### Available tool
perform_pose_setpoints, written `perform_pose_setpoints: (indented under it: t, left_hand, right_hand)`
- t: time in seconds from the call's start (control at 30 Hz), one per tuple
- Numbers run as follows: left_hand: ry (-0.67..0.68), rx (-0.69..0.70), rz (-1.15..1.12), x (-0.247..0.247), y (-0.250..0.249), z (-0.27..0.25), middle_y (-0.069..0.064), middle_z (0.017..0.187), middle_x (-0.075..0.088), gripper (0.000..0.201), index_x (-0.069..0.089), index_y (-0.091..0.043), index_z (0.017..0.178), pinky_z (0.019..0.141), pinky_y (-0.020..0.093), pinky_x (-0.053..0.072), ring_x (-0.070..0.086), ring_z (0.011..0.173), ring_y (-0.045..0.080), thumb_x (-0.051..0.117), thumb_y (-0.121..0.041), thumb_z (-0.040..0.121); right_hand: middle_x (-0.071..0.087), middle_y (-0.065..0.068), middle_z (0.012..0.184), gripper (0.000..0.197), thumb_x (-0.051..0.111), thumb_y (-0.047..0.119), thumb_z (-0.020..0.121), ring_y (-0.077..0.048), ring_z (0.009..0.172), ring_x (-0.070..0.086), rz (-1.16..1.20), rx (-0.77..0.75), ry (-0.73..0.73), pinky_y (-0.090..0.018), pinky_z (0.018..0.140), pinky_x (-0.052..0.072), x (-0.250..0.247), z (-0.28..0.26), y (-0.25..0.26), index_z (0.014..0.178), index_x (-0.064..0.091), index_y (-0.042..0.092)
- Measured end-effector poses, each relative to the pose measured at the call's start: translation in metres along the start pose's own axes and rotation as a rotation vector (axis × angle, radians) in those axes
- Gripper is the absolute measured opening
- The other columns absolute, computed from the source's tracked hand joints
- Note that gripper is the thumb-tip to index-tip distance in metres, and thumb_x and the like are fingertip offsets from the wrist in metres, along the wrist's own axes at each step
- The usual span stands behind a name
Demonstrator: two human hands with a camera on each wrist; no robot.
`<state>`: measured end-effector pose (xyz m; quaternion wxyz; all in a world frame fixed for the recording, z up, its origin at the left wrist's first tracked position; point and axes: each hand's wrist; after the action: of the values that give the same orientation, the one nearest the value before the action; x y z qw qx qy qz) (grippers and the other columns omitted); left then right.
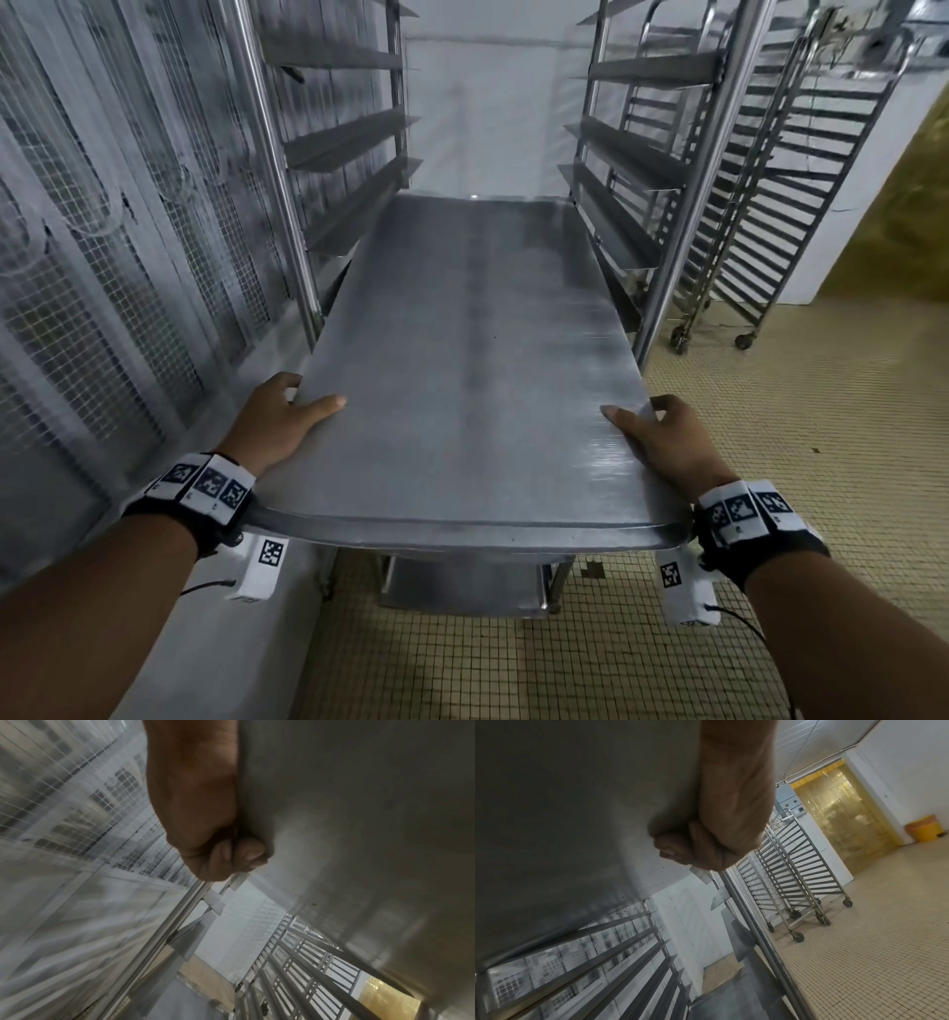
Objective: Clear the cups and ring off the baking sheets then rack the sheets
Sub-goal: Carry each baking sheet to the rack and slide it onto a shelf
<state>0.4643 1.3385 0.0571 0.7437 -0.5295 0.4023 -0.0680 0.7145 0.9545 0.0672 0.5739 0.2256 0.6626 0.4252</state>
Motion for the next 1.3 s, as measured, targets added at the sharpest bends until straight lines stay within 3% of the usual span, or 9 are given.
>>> perform_pose_setpoints:
  t: [0.17,0.3,0.53,0.7,0.8,0.93,1.0,1.2,1.3]
  left_hand:
    - [0.089,-0.027,0.04,-0.01,-0.012,0.042,0.0,0.098,0.073,0.051,0.066,-0.015,0.107,0.074,0.035,0.057,0.071,0.082,0.017,0.079,-0.055,0.077]
    - [0.125,-0.015,0.069,-0.016,-0.008,0.074,0.0,0.093,0.077,0.075,0.073,-0.017,0.103,0.086,0.046,0.059,0.073,0.085,0.021,0.065,-0.078,0.062]
    - [0.105,-0.015,0.037,-0.012,-0.008,0.091,0.004,0.094,0.076,0.04,0.073,-0.013,0.103,0.089,0.046,0.057,0.072,0.09,0.026,0.073,-0.049,0.085]
    - [0.235,0.044,0.073,-0.024,-0.013,0.081,-0.006,0.098,0.073,0.008,0.068,-0.03,0.092,0.096,0.041,0.054,0.07,0.097,0.02,0.07,-0.038,0.091]
    - [0.286,0.054,0.174,-0.043,-0.011,0.071,-0.003,0.111,0.072,0.032,0.068,-0.029,0.106,0.099,0.044,0.053,0.068,0.105,0.02,0.073,-0.052,0.084]
    - [0.215,0.277,0.588,-0.054,-0.042,0.051,0.011,0.141,0.054,0.082,0.053,-0.023,0.141,0.108,0.045,0.042,0.051,0.128,0.028,0.059,-0.075,0.077]
    - [0.234,0.399,0.604,-0.042,-0.073,0.027,0.009,0.148,0.047,0.079,0.047,-0.021,0.147,0.112,0.038,0.035,0.043,0.136,0.026,0.06,-0.068,0.085]
    - [0.484,0.597,0.747,0.033,-0.101,-0.05,-0.001,0.138,0.055,0.076,0.054,-0.024,0.139,0.109,0.035,0.04,0.051,0.128,0.019,0.036,-0.077,0.089]
    - [0.307,0.71,0.767,0.051,-0.081,-0.08,0.003,0.124,0.063,0.064,0.063,-0.018,0.122,0.096,0.042,0.048,0.058,0.117,0.026,0.026,-0.063,0.095]
  right_hand:
    - [0.072,-0.003,0.086,0.051,0.075,0.059,0.077,-0.021,0.079,0.068,-0.069,0.006,0.035,-0.03,0.063,0.048,-0.004,0.027,0.018,0.093,0.068,0.011]
    - [0.069,-0.008,0.098,0.052,0.067,0.052,0.088,-0.02,0.077,0.063,-0.122,0.006,0.07,-0.031,0.07,0.044,-0.004,0.042,0.035,0.11,0.066,0.005]
    - [0.066,-0.009,0.099,0.049,0.065,0.055,0.088,-0.026,0.083,0.062,-0.188,0.027,0.041,-0.033,0.078,0.045,0.004,0.051,0.041,0.107,0.063,0.01]
    - [0.064,-0.008,0.104,0.05,0.06,0.058,0.091,-0.026,0.088,0.06,-0.286,0.023,0.106,-0.034,0.08,0.045,-0.005,0.045,0.044,0.111,0.061,0.013]
    - [0.066,-0.012,0.12,0.061,0.055,0.062,0.091,-0.026,0.096,0.06,-0.397,0.011,0.093,-0.036,0.083,0.048,-0.016,0.036,0.046,0.126,0.061,0.013]
    - [0.064,-0.014,0.13,0.054,0.05,0.054,0.098,-0.032,0.114,0.061,-0.635,-0.248,0.035,-0.037,0.091,0.045,-0.024,0.014,0.082,0.131,0.059,0.012]
    - [0.061,-0.011,0.134,0.058,0.046,0.06,0.097,-0.031,0.119,0.06,-0.666,-0.372,0.05,-0.04,0.097,0.047,-0.017,-0.001,0.104,0.132,0.058,0.016]
    - [0.064,-0.008,0.115,0.069,0.033,0.077,0.09,-0.031,0.112,0.06,-0.712,-0.646,0.395,-0.039,0.092,0.049,0.058,-0.065,0.11,0.108,0.066,0.02]
    - [0.065,-0.005,0.111,0.044,0.043,0.057,0.097,-0.03,0.107,0.062,-0.671,-0.758,0.241,-0.041,0.085,0.052,0.075,-0.089,0.083,0.101,0.064,0.018]
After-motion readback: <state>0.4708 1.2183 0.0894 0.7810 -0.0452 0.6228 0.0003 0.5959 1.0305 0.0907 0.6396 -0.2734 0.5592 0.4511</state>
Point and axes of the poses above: each hand's wrist, its own z-axis towards the middle knuckle, its own x-axis out of the palm, y = z × x
